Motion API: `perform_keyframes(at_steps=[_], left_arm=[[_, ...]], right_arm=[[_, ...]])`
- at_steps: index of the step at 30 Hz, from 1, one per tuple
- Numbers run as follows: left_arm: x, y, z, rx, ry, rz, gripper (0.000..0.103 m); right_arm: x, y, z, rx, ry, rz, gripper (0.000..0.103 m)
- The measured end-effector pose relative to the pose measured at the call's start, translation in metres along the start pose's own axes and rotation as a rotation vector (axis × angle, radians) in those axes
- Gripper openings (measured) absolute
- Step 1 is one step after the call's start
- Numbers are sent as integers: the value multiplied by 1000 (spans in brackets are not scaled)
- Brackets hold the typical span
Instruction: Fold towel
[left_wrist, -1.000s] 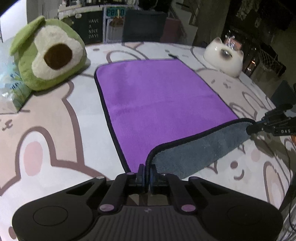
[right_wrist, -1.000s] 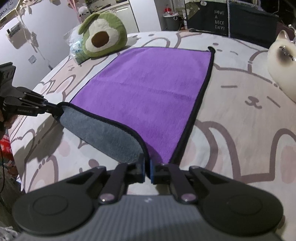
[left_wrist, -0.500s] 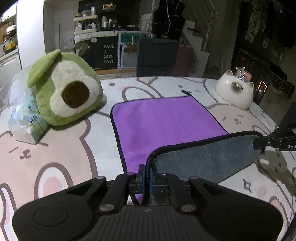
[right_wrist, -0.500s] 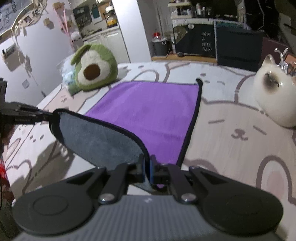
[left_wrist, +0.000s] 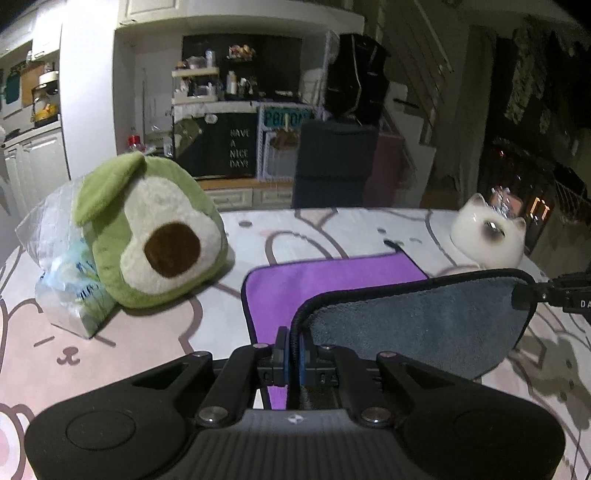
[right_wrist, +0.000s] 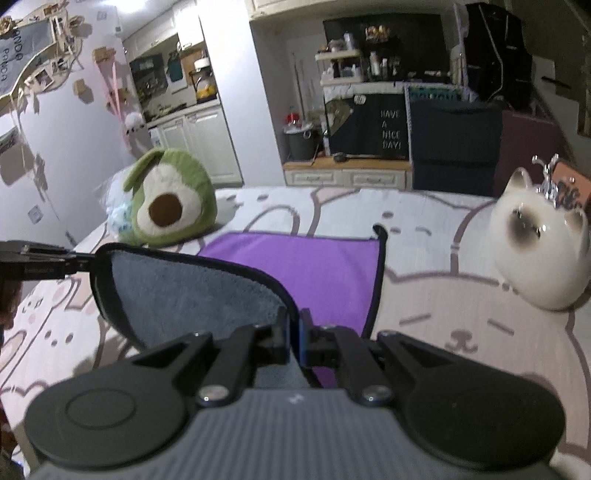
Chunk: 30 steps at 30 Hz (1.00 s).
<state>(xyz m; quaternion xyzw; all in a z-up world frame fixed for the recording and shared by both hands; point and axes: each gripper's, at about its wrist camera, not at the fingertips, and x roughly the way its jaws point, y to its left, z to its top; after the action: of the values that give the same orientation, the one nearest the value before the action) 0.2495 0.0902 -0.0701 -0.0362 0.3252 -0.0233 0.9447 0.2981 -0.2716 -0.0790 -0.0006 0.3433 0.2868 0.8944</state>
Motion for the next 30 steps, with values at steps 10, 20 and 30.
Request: perform_keyframes(at_steps=[10,20,30], left_arm=[[27,7,22,-27,-38,17,6],[79,18,44,-17,-25,36,6],[129,33,57,-34,3,47,6]], right_arm=[[25,-8,23,15,-44,-35,6],[67,-22,45,-1,-46,-74,6],[120,-37,61,22,-37,-104,6]])
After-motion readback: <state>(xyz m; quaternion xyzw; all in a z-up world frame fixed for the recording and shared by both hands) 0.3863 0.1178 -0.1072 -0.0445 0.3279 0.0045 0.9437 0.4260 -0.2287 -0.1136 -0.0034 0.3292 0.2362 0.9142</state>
